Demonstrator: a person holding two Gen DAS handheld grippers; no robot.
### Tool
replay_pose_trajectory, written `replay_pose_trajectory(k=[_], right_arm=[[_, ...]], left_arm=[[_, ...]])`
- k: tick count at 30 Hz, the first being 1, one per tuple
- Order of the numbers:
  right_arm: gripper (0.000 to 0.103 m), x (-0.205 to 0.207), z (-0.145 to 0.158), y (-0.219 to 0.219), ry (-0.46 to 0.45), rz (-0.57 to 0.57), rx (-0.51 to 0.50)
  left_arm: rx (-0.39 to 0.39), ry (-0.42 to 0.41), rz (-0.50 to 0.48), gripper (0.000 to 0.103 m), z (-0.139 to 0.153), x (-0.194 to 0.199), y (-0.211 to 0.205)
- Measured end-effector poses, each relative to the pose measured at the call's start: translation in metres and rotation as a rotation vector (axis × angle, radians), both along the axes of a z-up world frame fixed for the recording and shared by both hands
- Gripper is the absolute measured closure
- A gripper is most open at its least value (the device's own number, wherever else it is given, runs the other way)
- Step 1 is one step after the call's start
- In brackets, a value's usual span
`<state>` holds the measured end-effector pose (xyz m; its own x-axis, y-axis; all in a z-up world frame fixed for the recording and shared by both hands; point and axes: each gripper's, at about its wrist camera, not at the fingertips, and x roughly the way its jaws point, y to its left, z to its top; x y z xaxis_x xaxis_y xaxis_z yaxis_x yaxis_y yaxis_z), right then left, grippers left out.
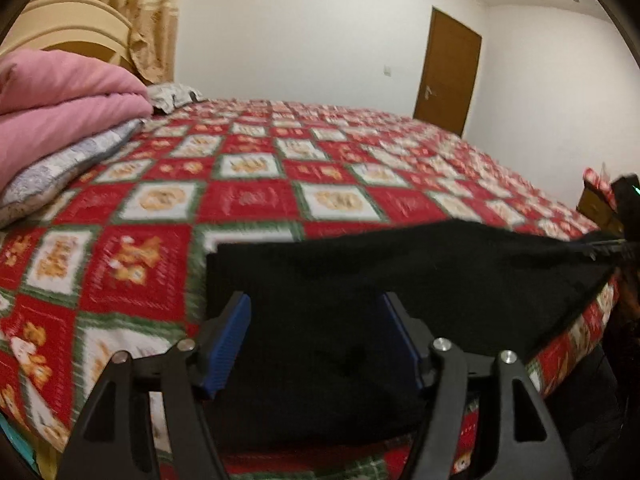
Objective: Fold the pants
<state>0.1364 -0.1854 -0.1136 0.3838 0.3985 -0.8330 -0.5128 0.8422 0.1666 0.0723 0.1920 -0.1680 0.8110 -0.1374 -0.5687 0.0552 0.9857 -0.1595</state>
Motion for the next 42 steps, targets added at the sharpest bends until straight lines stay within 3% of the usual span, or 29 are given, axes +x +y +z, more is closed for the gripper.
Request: replay_pose_trajectory(k=[2, 5, 7, 9, 11, 14, 16, 20, 26, 29, 32, 34, 36, 39, 42], right_arm=[[0.043, -0.017, -0.025, -0.004, 0.026, 0.021, -0.106], [0.043, -0.038, -0.029, -0.006, -0.050, 0.046, -0.149], [0.043, -0.042, -0.020, -0.005, -0.061, 0.051, -0.119], [0.043, -0.046, -0.006, -0.003, -0.105, 0.062, -0.026], [0.043, -0.045, -0.004, 0.006, -0.125, 0.079, -0.019], [0.043, -0.034, -0.033, 0.016, -0.010, 0.086, -0.108], [0.043, -0.041, -0.030, 0.012, -0.039, 0.104, -0.105], [0.043, -0.047, -0.017, -0.010, -0.002, 0.101, -0.055], [0.043, -0.042, 0.046, -0.112, -0.175, -0.127, 0.013], [0.043, -0.030, 0.091, -0.195, -0.278, -0.343, 0.050], [0.043, -0.015, 0.122, -0.291, -0.356, -0.612, 0.023], [0.043, -0.002, 0.126, -0.329, -0.353, -0.721, -0.001], [0.043, 0.013, 0.115, -0.377, -0.287, -0.810, 0.002], [0.043, 0.032, 0.091, -0.412, -0.176, -0.838, 0.053], [0.048, 0.041, 0.071, -0.425, -0.119, -0.834, 0.086]], left_arm=[[0.026, 0.013, 0.003, 0.033, -0.007, -0.002, -0.006], [0.090, 0.010, -0.004, 0.031, -0.010, -0.008, -0.015], [0.069, 0.015, -0.011, 0.031, -0.007, -0.012, -0.014], [0.018, 0.011, -0.022, 0.031, -0.003, -0.015, -0.013], [0.003, 0.002, -0.030, 0.031, 0.001, -0.016, -0.017], [-0.005, -0.004, -0.059, 0.031, 0.007, -0.016, -0.031], [-0.015, -0.014, -0.096, 0.031, 0.012, -0.017, -0.043], [-0.014, -0.021, -0.172, 0.031, 0.018, -0.014, -0.069], [-0.027, -0.024, -0.267, 0.030, 0.022, 0.003, -0.108], [-0.029, -0.029, -0.302, 0.030, 0.023, 0.011, -0.125], [-0.024, -0.026, -0.300, 0.030, 0.020, 0.020, -0.137], [-0.006, -0.011, -0.275, 0.030, 0.013, 0.025, -0.142], [-0.009, 0.012, -0.261, 0.030, 0.007, 0.029, -0.143], [-0.039, 0.038, -0.254, 0.030, -0.001, 0.030, -0.144], [-0.014, 0.033, -0.250, 0.030, -0.002, 0.029, -0.148]])
